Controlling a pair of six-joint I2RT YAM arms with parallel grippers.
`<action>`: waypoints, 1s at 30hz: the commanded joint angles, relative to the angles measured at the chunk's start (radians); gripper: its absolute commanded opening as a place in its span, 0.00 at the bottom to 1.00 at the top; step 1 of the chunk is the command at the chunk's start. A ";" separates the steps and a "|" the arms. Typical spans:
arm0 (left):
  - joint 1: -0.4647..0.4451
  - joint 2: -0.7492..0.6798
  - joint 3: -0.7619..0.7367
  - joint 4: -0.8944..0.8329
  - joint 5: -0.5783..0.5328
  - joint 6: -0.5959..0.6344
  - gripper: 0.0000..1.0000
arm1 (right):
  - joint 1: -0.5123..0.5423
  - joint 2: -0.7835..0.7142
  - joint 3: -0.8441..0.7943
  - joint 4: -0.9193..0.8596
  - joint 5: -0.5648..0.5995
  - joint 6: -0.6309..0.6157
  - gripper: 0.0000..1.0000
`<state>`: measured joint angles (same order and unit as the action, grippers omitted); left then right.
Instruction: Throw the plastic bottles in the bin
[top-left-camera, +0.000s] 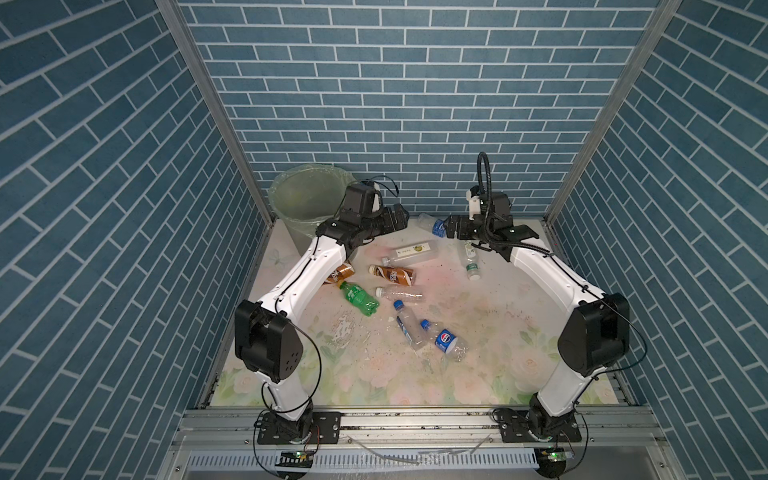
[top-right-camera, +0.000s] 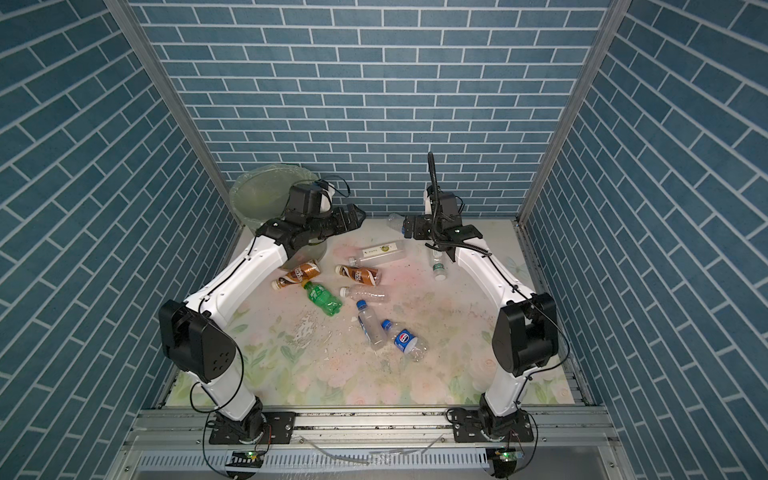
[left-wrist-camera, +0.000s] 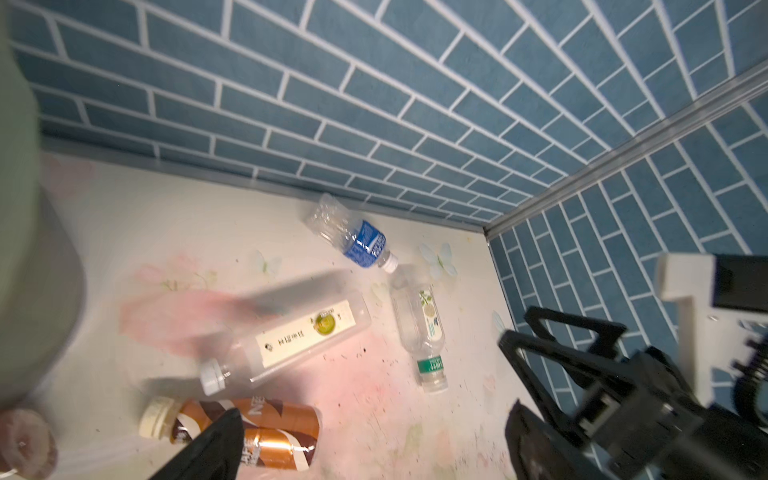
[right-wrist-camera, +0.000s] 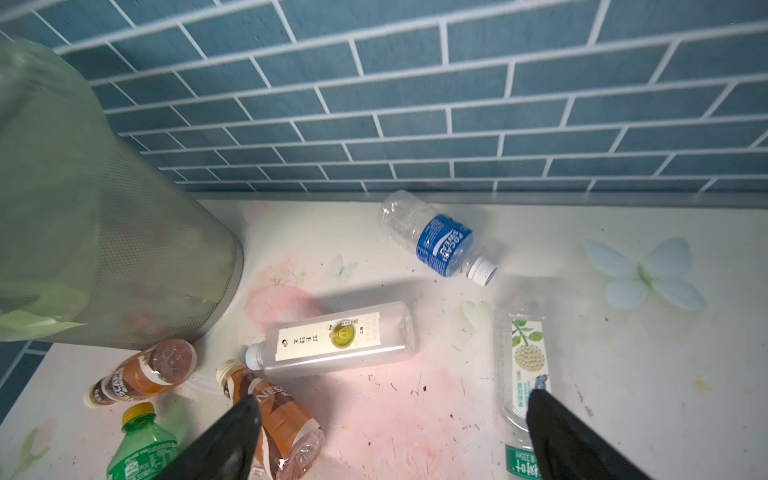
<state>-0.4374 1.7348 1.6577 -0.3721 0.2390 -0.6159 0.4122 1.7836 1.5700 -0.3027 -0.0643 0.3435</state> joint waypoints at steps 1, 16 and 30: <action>-0.021 -0.044 -0.046 0.068 0.036 -0.056 0.99 | 0.005 0.088 0.028 -0.006 -0.019 0.118 0.99; -0.023 -0.076 -0.205 0.105 0.033 -0.074 0.99 | 0.037 0.346 0.160 0.048 -0.063 0.351 0.99; -0.021 -0.058 -0.240 0.108 0.052 -0.081 0.99 | 0.049 0.543 0.415 -0.142 -0.009 0.178 0.99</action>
<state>-0.4576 1.6646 1.4311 -0.2714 0.2821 -0.6994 0.4599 2.3035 1.9263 -0.3847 -0.1051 0.5808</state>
